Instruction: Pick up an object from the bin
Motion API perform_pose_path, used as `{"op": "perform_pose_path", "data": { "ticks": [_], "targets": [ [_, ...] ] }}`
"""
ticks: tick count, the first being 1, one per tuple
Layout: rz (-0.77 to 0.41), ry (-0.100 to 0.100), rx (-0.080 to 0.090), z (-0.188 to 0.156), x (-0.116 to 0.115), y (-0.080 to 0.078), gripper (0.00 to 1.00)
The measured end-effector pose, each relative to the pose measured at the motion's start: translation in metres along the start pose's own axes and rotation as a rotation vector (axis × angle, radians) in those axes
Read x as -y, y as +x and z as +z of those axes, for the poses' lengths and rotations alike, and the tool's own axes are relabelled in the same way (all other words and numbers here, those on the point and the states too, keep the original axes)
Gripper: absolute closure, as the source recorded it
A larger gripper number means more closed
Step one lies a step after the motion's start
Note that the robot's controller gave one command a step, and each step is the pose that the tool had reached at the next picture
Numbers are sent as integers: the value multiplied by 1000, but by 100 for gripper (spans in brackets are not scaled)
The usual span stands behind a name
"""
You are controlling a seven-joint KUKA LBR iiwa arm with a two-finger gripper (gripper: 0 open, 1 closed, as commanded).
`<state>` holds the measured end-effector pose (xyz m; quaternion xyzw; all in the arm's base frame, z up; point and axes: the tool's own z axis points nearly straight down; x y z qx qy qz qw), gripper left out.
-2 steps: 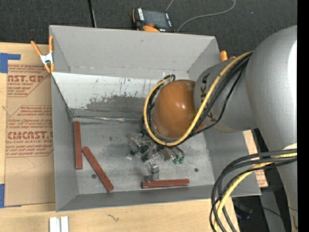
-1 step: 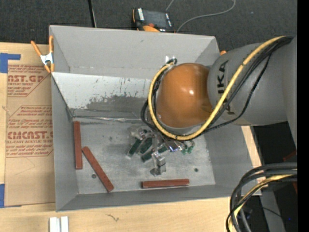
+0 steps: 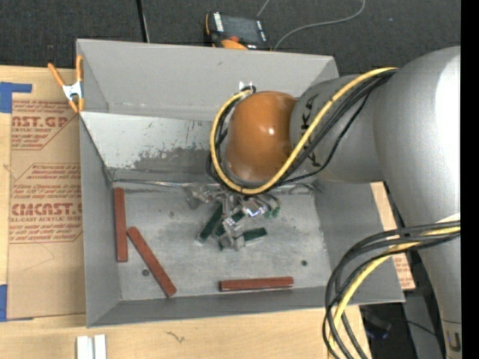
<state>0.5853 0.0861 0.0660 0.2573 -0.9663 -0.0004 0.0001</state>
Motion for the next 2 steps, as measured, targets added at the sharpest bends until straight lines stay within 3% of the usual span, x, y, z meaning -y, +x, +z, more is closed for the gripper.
{"op": "perform_pose_path", "data": {
  "ticks": [1,2],
  "targets": [
    [1,0,-2,-8,0,-1,100],
    [127,2,12,-151,-13,0,100]
  ]
}}
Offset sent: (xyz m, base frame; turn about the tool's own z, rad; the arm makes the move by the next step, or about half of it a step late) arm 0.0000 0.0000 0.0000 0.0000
